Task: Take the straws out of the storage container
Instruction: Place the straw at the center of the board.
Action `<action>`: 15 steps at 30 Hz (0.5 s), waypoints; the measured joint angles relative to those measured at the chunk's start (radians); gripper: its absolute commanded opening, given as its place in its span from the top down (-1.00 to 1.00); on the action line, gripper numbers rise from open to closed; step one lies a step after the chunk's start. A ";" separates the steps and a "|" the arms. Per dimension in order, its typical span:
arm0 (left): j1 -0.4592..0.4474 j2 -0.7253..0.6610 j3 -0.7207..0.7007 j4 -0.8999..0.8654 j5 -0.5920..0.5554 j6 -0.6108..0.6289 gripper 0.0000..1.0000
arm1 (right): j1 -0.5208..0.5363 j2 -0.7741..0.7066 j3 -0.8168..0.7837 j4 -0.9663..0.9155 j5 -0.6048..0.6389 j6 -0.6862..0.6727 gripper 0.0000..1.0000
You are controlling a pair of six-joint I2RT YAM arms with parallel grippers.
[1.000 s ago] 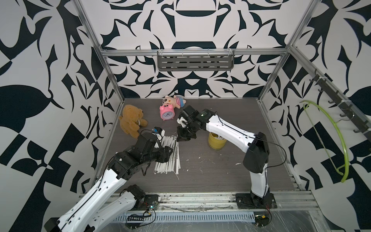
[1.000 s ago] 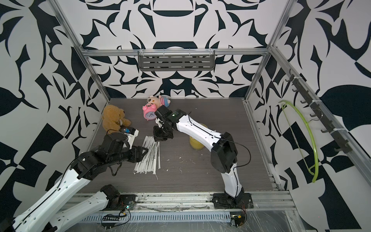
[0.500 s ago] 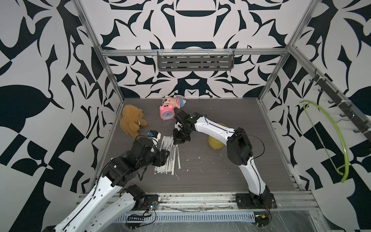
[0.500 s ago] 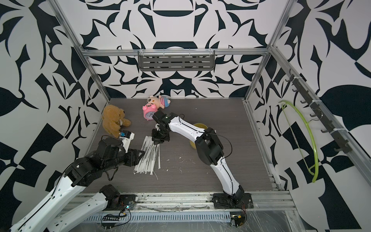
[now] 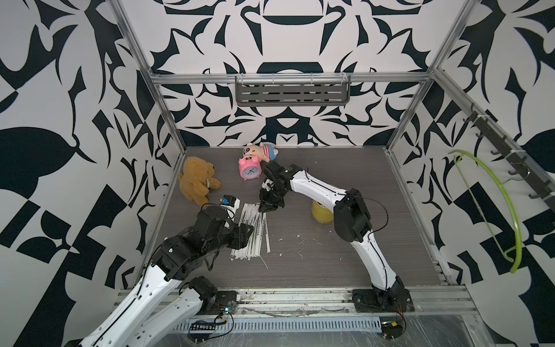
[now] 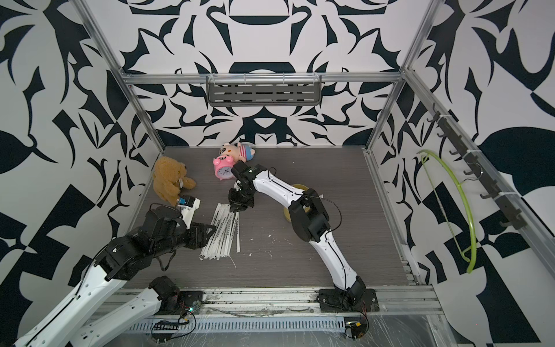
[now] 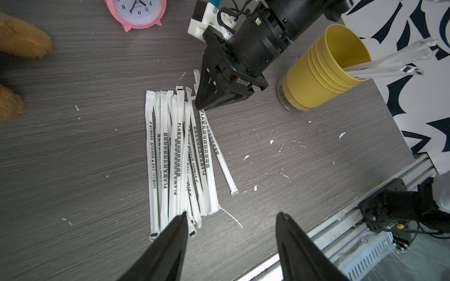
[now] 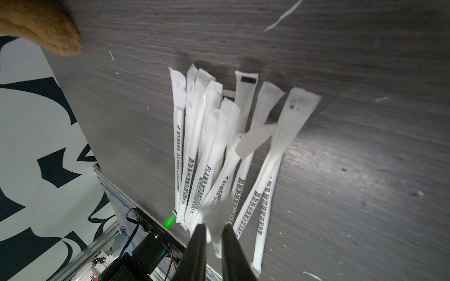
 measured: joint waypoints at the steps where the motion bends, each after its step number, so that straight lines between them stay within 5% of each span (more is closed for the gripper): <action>1: 0.000 0.000 -0.002 0.000 0.000 0.000 -0.28 | -0.001 0.005 0.006 -0.005 0.000 -0.004 0.47; 15: 0.000 -0.018 -0.008 0.001 -0.001 -0.003 -0.28 | -0.002 0.008 0.027 -0.039 0.002 -0.017 0.44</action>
